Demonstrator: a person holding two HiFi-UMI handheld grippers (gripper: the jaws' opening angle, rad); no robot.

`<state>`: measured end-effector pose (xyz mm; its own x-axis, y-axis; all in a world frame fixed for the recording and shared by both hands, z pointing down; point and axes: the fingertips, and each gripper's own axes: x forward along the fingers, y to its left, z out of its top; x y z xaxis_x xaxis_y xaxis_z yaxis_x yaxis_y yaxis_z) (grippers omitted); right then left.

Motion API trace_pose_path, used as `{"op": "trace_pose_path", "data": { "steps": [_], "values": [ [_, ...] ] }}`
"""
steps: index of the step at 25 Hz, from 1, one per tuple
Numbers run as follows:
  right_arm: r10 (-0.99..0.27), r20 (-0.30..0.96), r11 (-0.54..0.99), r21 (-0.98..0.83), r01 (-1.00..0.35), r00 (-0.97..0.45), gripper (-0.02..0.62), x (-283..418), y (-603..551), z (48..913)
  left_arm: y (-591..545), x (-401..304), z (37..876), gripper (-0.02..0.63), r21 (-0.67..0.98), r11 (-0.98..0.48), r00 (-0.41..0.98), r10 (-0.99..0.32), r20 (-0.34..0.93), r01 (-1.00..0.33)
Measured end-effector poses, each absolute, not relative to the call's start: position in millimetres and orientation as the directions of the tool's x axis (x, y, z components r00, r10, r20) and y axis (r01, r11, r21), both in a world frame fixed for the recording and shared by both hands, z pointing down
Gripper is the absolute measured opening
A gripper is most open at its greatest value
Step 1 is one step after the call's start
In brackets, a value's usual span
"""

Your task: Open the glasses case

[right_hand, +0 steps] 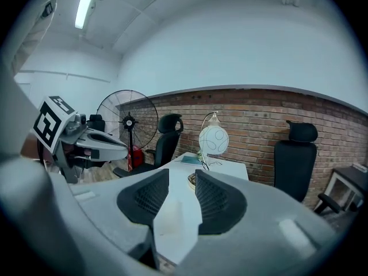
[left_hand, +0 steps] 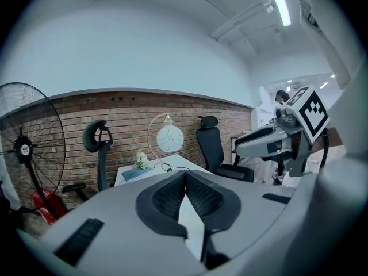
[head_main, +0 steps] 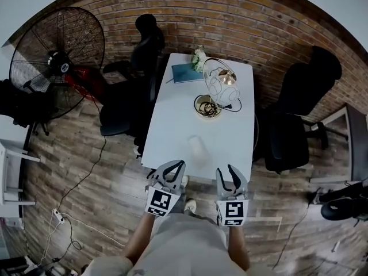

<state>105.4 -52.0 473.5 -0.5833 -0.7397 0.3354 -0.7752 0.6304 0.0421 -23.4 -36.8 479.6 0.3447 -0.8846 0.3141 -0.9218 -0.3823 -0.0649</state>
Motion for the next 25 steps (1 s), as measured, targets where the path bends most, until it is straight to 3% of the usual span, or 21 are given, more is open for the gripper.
{"op": "trace_pose_path", "data": {
  "steps": [25],
  "values": [
    [-0.689, 0.531, 0.581, -0.001, -0.814, -0.493, 0.138, 55, -107, 561, -116, -57, 576, 0.006, 0.013, -0.552, 0.498, -0.741, 0.451, -0.834]
  ]
}}
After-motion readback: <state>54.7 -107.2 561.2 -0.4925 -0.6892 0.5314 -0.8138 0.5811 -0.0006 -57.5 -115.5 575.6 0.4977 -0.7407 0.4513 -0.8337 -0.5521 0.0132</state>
